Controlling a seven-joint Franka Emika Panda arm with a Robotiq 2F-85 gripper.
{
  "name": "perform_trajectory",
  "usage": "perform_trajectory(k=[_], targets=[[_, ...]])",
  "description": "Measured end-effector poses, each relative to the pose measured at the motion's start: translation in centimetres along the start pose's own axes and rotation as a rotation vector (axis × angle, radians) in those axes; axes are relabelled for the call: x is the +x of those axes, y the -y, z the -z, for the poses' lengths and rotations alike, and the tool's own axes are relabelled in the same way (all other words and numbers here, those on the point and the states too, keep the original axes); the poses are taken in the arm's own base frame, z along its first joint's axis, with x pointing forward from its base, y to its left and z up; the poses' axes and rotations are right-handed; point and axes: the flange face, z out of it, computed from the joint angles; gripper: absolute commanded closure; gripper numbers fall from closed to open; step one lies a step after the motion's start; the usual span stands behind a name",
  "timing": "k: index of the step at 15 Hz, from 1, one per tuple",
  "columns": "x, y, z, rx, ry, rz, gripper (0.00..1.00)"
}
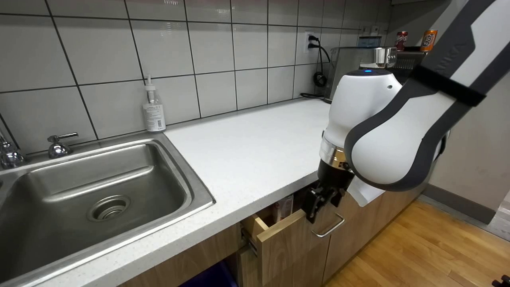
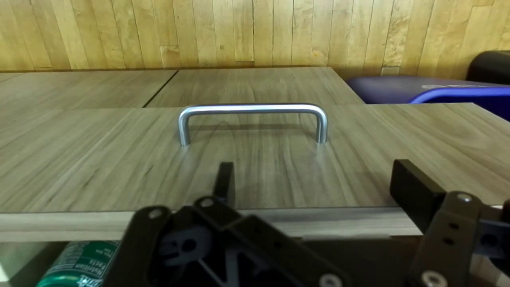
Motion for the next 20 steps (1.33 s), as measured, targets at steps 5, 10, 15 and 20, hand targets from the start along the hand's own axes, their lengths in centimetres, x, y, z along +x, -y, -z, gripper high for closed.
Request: perform_trajectory(k=[5, 10, 15, 20], targets=[[0.3, -0.4, 0.1, -0.001, -0.006, -0.003, 0.00], [0.7, -0.7, 0.3, -0.002, -0.014, -0.007, 0.00], [1.2, -0.8, 0.3, -0.002, -0.019, -0.007, 0.00], [1.3, -0.8, 0.3, 0.003, -0.020, -0.020, 0.00]])
